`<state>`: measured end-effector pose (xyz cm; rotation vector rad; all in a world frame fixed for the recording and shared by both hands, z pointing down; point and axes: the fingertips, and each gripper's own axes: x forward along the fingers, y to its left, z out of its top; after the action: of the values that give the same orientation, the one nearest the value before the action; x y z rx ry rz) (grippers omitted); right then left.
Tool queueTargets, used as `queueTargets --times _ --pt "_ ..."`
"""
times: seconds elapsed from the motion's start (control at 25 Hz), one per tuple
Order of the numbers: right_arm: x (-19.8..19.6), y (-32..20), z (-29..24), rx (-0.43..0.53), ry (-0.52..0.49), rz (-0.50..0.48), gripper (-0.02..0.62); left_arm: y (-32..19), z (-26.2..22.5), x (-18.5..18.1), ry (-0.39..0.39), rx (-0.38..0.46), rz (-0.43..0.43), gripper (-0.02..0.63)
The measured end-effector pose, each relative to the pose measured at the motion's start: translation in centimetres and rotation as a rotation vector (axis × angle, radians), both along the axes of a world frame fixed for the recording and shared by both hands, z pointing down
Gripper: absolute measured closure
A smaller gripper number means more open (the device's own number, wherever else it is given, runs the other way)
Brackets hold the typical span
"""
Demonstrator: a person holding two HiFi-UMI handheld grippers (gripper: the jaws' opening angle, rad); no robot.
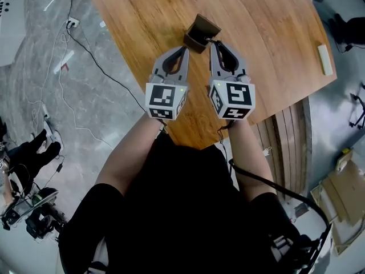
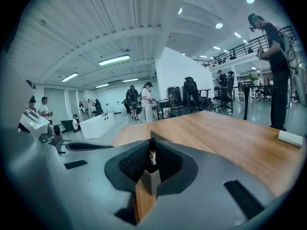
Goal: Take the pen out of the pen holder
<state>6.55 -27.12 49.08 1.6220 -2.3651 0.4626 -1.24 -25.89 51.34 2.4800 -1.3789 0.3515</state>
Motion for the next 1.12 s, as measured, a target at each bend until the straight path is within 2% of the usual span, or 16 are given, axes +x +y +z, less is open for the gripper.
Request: queueTargets --times 0.4,0.92,1.12 --pt "-1.7 0.2 3.5 -0.077 0.029 -0.014 0.554 0.3 0.0 -1.4 0.004 -0.027 0.003 0.605" --pt "-2.2 0.0 4.1 -0.096 0.038 0.0 0.554 0.9 -0.2 -1.5 0.011 -0.035 0.003 0.605" --pt "-1.5 0.0 3.5 -0.074 0.021 0.011 0.552 0.9 -0.2 -0.9 0.003 -0.025 0.007 0.605"
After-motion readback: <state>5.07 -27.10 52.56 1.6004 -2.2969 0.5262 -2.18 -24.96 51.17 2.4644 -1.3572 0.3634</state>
